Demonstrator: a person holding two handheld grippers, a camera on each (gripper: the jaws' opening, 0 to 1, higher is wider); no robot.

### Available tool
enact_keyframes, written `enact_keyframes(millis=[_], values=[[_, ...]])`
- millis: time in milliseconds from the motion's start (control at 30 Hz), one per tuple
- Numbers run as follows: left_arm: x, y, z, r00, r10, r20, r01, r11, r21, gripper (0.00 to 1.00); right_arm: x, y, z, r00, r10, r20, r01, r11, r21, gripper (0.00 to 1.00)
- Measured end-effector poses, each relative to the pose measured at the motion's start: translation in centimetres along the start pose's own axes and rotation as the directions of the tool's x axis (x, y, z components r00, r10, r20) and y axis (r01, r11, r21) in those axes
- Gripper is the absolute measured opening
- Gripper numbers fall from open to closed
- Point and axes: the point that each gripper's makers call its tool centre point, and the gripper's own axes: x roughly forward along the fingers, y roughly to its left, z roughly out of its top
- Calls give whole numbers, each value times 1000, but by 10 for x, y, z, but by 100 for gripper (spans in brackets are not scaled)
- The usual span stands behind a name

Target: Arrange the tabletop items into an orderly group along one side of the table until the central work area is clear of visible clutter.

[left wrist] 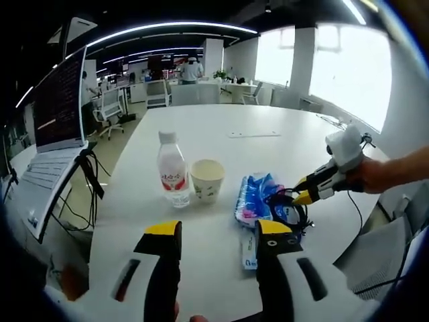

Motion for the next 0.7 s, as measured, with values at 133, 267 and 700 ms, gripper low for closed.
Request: enact_keyframes(millis=[133,267,700], values=[[0,1,-1,1000,2,-3,-2,1000,0,43,4,-3,-4,1000,-11,-18,10,1000,-12,23],[0,3,-1,1000,4,-3,-4,1000,-2,43,4,-8,-10,998,-44,-51,42,998,-44,16],[1,2,1,1000,-1,-5,1,1000,5,43,10,-6,-13,996,-49,-80,43,996,-73,18]])
